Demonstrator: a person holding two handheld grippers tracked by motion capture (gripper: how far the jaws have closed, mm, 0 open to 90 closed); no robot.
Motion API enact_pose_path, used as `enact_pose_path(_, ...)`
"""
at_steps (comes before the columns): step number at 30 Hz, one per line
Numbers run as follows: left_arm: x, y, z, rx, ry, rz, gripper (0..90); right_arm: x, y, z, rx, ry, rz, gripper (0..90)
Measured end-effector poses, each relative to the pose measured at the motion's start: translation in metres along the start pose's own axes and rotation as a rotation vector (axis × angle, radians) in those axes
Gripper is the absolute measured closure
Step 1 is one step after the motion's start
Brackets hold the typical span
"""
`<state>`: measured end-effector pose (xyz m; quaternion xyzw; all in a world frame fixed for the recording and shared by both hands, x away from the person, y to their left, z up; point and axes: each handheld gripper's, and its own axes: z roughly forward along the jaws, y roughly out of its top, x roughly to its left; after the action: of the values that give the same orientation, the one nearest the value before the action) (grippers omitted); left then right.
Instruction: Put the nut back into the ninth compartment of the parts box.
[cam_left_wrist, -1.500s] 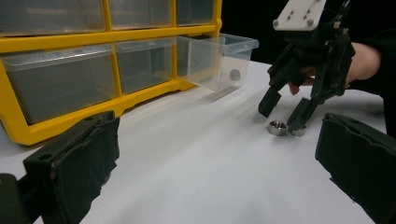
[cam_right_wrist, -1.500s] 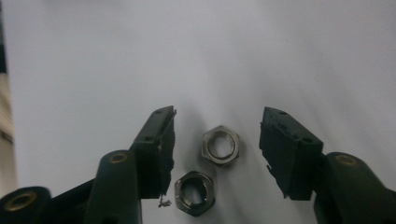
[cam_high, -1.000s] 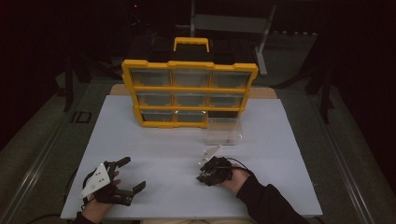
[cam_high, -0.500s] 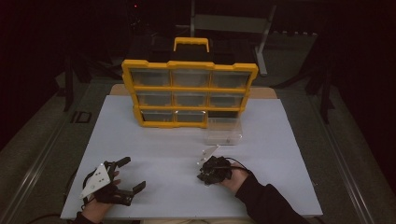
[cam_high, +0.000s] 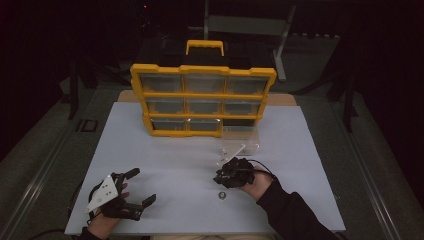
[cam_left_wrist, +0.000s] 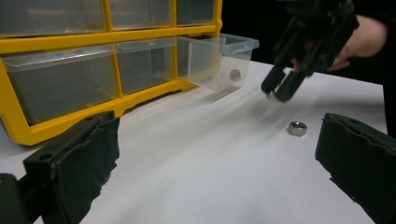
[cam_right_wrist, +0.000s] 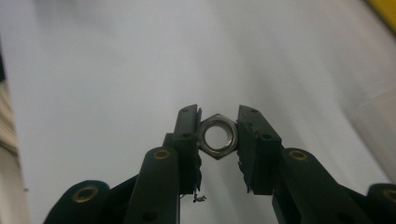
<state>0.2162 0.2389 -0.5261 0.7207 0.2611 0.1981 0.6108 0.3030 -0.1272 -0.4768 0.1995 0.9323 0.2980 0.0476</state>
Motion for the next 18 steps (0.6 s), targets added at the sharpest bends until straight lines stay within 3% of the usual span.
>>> enact_pose_path(2, 0.000, 0.000, 0.000, 0.001, 0.000, 0.000, 0.0, -0.005, 0.006, -0.018, -0.032, -0.013, 0.013, 70.4)
enact_pose_path(18, 0.000, 0.000, 0.000, 0.000, 0.000, 0.001, 0.0, -0.033, 0.024, -0.078, -0.133, -0.118, 0.051, 70.4)
